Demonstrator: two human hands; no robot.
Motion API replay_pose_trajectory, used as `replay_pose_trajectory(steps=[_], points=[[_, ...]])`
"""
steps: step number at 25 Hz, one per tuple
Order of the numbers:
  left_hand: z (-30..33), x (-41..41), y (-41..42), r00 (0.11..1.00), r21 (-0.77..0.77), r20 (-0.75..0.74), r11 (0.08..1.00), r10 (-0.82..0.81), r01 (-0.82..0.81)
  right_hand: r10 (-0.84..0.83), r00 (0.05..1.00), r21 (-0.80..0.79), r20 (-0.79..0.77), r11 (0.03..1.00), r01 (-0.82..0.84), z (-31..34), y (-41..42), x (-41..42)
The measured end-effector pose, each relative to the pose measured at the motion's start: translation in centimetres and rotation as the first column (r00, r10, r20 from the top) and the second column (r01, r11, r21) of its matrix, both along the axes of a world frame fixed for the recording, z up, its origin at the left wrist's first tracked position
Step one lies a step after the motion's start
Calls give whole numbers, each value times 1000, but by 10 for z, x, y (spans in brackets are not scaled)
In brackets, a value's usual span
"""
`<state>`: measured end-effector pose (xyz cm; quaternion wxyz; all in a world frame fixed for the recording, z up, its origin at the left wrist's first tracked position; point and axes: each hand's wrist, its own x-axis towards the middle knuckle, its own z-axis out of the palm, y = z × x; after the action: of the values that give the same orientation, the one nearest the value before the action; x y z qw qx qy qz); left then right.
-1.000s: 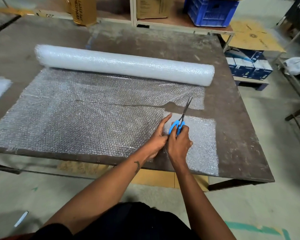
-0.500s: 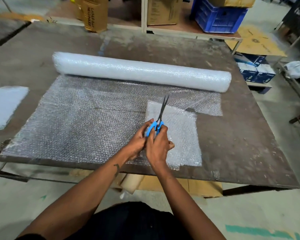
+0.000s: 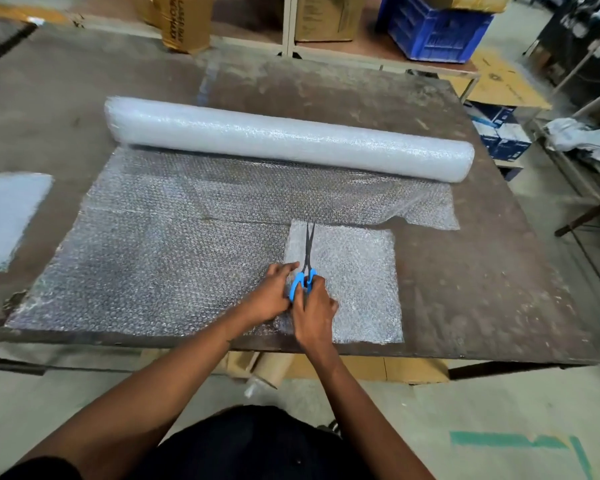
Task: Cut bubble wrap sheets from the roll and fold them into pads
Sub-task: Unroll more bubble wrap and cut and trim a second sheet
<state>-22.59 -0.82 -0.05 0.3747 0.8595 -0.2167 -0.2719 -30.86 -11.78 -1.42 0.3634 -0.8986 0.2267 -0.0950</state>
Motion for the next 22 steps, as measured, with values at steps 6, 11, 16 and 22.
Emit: replay_pose_trajectory(steps=[6,11,16,22], points=[[2,-20,13,913,285,378,958,-152,41,90,996,-142,7,986,-88,-1,-6,-11],[-19,-18,27,826,374,490,923,-280,92,119,993,-215,-26,969,-122,-6,-15,-13],[-33,-21,40,844,366,455,924,-283,113,155,988,-191,-12,969,-154,-3,-14,-18],[-32,-48,69,814,119,578,983,47,-141,97,991,-22,88,995,-96,4,7,-29]])
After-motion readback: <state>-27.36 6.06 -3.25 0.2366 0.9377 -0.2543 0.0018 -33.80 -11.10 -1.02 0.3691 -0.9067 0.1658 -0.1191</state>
